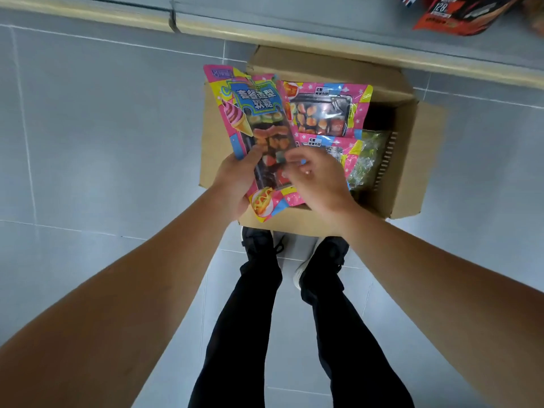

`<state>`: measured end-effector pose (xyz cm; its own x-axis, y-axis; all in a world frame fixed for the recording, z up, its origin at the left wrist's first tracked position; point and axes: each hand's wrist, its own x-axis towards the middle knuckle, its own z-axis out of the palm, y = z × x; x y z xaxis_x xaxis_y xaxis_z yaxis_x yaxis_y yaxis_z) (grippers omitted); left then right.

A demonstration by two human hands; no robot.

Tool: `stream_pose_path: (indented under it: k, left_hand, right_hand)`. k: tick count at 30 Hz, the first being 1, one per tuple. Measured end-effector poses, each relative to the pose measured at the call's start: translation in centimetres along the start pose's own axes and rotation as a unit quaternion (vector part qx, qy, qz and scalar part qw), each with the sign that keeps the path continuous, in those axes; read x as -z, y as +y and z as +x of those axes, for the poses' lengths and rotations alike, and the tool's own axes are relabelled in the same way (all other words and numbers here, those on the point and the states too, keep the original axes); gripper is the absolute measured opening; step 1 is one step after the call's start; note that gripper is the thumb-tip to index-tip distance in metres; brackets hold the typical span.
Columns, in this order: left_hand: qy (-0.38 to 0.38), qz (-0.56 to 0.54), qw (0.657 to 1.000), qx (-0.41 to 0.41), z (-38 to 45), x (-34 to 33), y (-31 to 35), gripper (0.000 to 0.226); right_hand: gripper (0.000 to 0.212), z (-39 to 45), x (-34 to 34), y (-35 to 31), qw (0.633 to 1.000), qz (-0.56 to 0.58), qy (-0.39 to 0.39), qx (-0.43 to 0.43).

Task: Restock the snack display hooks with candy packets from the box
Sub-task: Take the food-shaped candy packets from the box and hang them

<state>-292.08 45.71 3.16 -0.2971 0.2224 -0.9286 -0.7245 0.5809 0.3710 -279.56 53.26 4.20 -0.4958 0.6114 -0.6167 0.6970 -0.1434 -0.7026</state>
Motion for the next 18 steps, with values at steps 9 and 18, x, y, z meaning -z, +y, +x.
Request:
stream_pose_path:
  k: [9, 18]
  left_hand:
    - [-0.184, -0.033, 0.982, 0.03, -10.9, 1.9, 4.5, 0.025]
    - [-0.14, 0.03, 0.985, -0.095, -24.3, 0.5, 9.7, 0.029]
  right_hand:
    - [0.02, -4.2, 6.9, -7.1, 0.975, 0.153, 0.034, -0.159]
    - [0.02, -14.7, 13.8, -17.3, 0.97, 0.172, 0.12, -0.127]
